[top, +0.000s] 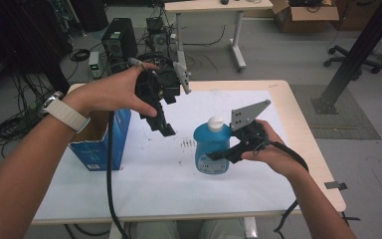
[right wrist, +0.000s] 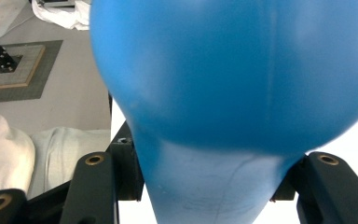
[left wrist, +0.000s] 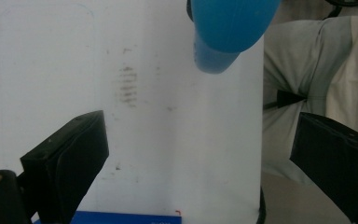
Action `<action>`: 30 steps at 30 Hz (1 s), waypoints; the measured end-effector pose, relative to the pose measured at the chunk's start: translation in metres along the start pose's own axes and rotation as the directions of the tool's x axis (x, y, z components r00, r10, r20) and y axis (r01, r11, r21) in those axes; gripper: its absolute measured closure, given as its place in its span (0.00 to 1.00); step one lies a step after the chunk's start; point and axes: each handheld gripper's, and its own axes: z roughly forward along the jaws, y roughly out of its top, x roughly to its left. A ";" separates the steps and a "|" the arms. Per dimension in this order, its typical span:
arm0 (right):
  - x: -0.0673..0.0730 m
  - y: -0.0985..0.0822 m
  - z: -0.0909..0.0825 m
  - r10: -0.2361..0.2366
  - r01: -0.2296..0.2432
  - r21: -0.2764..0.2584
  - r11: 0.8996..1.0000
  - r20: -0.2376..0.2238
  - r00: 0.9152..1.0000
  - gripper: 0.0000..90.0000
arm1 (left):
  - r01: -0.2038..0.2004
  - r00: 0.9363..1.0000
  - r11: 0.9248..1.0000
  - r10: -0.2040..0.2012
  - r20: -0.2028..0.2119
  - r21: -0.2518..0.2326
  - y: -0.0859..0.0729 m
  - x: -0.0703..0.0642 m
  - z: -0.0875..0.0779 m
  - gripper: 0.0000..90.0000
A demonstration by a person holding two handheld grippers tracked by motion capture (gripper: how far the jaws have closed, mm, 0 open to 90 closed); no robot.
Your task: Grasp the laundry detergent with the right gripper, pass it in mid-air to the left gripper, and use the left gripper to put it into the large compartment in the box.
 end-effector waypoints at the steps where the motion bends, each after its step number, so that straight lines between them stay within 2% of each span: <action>1: 0.001 0.001 0.001 0.000 0.000 0.001 1.000 -0.002 1.000 0.49 | -0.002 1.000 1.000 0.002 -0.001 -0.001 -0.001 -0.002 0.000 0.05; 11: 0.005 0.014 0.014 -0.034 0.034 0.013 0.999 -0.030 0.999 0.49 | -0.014 1.000 1.000 0.014 -0.003 -0.003 -0.004 -0.013 -0.002 0.05; 18: 0.008 0.021 0.020 -0.050 0.050 0.011 0.999 -0.048 0.998 0.49 | -0.013 1.000 1.000 0.013 0.019 -0.003 -0.003 -0.022 0.000 0.05; 30: 0.012 0.028 0.028 -0.070 0.070 0.009 0.997 -0.063 0.996 0.49 | -0.045 0.999 0.999 0.045 0.020 0.017 0.006 -0.036 0.002 0.05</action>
